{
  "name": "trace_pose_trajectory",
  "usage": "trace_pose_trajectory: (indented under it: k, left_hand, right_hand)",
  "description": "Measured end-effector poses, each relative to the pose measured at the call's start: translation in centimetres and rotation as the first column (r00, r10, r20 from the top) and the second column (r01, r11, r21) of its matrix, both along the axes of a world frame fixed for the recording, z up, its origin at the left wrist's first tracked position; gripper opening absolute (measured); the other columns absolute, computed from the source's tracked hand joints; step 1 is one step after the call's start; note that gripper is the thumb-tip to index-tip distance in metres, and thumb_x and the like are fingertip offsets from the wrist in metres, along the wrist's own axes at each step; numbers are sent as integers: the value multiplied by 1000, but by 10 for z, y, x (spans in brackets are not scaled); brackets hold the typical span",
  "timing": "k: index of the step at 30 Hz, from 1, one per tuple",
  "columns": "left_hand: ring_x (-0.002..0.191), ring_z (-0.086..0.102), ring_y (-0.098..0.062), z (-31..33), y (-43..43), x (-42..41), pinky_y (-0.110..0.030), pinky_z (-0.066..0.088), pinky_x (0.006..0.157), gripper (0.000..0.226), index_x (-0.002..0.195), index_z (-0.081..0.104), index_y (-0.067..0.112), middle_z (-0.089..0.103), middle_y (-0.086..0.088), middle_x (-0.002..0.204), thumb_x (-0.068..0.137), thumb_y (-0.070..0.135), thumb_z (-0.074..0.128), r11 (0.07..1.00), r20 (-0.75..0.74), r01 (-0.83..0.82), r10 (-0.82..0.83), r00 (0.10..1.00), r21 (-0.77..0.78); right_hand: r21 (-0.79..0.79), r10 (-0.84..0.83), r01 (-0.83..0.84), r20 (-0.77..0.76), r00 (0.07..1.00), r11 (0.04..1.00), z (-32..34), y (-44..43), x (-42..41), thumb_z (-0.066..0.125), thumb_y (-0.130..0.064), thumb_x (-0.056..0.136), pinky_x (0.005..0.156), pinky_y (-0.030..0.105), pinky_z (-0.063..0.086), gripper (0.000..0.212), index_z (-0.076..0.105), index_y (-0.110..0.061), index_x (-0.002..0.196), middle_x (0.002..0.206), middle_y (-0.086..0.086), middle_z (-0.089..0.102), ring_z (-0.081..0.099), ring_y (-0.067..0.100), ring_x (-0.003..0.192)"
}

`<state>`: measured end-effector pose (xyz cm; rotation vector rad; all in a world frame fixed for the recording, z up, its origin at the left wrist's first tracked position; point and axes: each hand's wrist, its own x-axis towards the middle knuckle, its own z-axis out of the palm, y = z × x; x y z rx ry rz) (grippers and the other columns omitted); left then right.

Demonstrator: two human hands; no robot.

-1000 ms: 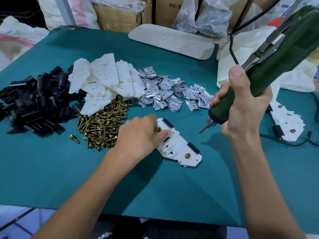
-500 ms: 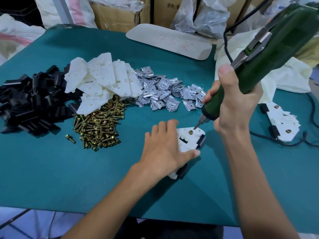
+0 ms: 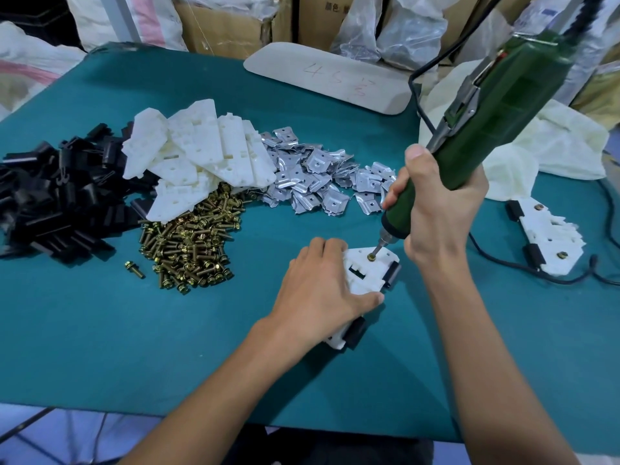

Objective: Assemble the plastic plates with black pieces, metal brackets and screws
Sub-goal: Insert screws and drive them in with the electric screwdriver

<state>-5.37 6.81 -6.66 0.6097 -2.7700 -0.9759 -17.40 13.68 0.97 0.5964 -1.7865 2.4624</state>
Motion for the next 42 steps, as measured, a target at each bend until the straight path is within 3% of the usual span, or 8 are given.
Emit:
trace_pose_trajectory:
  k: [9,12,15,18,22,26,32,42]
  left_hand:
    - [102,48,-22,8,1,0,-29,34,79,71,111,41,20,42,4,108,70,68,74,998,67,-61,59,996,22]
    - [71,43,-21,26,-13,7,-33,30,59,73,88,41,20,46,5,83,72,91,49,950,263,-96,178,948,-297]
    - [65,50,-25,43,-31,17,-32,28,57,63,75,51,20,50,2,68,88,80,37,884,213,-45,161,964,-466]
    - [117,46,-22,53,-43,26,-33,31,84,29,112,51,31,56,3,118,86,40,60,927,113,259,-237,965,-271]
    - [145,-2,5,50,-44,24,-27,8,106,91,149,21,49,7,20,163,74,32,72,793,317,607,-563,764,-56]
    - [139,23,-5,38,-58,22,-27,14,105,82,150,36,41,38,17,151,76,57,69,823,302,534,-468,831,-195]
    - [140,21,-9,13,-62,32,-32,18,109,109,156,23,34,32,11,154,67,96,34,922,202,318,-276,940,-220]
    - [116,49,-14,-12,-38,18,-30,31,93,88,140,53,30,58,11,128,73,85,41,927,-18,149,-165,986,-345]
  right_hand:
    - [39,15,-13,-38,999,999,5,4,0,82,-32,79,47,31,46,37,54,-8,83,62,11,52,50,25,43]
    - [-5,-8,7,-51,999,1000,13,12,-4,83,-33,79,48,31,47,43,53,-4,88,65,15,50,51,25,43]
    - [-39,-16,13,-62,998,999,17,20,-6,83,-34,79,48,32,47,45,53,-2,92,68,16,50,52,24,42]
    - [-54,-16,13,-58,998,998,17,23,-4,82,-33,79,48,32,46,45,53,-2,92,69,17,48,50,24,43]
    - [-49,-6,4,-42,999,999,17,23,0,82,-34,77,48,31,45,45,52,-3,90,69,17,47,49,24,43]
    - [-38,-2,1,-32,999,999,17,26,3,82,-34,76,49,31,46,41,53,-7,84,67,16,48,49,25,44]
    - [-34,0,-2,-50,999,999,19,28,5,83,-34,78,48,31,47,38,54,-10,83,65,15,49,50,26,43]
    - [-67,-5,4,-25,1000,998,14,16,6,76,-30,77,48,31,45,36,53,-3,84,55,7,51,48,25,40]
